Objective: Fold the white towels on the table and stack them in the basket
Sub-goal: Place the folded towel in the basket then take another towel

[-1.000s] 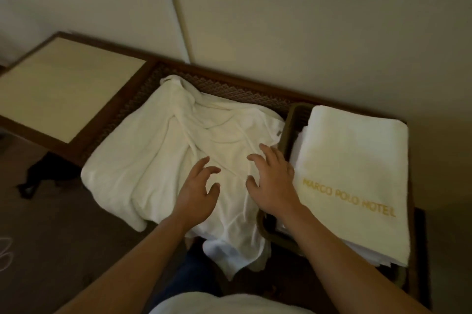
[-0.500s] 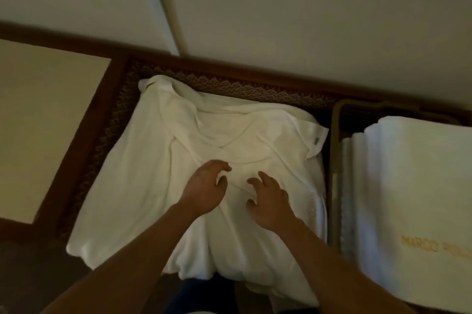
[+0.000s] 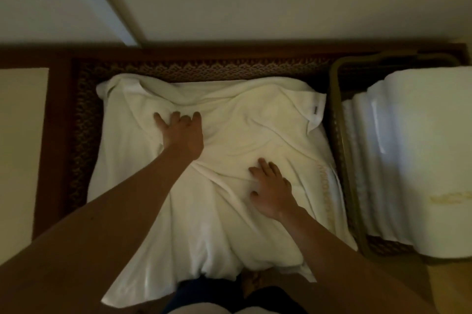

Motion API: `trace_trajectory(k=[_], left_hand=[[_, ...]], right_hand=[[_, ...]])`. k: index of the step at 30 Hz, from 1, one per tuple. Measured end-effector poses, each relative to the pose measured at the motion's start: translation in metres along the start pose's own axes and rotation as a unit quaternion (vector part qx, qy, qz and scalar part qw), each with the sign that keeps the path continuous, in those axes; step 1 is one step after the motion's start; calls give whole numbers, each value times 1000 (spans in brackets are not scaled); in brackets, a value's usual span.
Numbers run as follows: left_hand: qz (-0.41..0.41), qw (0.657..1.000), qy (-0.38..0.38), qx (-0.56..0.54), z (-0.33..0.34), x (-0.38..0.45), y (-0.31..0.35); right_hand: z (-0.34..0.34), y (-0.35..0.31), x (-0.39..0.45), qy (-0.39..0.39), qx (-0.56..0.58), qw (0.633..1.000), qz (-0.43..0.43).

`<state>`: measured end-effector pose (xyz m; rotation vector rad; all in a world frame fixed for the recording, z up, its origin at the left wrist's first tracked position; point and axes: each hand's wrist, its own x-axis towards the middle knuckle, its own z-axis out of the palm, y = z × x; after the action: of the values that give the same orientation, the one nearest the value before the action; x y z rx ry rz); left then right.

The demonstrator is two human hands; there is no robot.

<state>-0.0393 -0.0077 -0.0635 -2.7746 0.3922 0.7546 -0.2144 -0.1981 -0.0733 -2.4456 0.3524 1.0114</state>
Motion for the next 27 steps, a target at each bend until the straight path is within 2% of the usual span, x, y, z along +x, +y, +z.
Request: trace_trajectory(k=[4,7,8,10,12,15,19,22,24,27], left_hand=[[59,988,141,-30,-1,-40,-1],[205,935,266,-117,8,-82,2],[258,917,262,-153,9,-99,3],[331,904,160,-219,9,-135,8],[378,892,66,-238,9,-170,14],[418,868,57,-261,12,-215,15],[357,864,33,-353,25,-278,0],[277,871,49,-403,55,-327,-25],[245,901,37,-356,78,-363,-45],[211,935,-58,-279,115,-424,-80]], right_hand=[[-12,-11,-12,12,40,999,27],[-15,-23,-37,126,84,988,-18],[-15,-27,-47,177,82,980,-42],[-12,-33,-69,264,40,960,-83],[-7,-35,-92,293,-15,949,-113],[12,-26,-127,302,-80,936,-163],[58,-14,-170,299,-113,932,-168],[102,-14,-204,291,-87,942,-142],[133,-19,-230,310,-80,936,-149],[184,-32,-269,330,-90,920,-192]])
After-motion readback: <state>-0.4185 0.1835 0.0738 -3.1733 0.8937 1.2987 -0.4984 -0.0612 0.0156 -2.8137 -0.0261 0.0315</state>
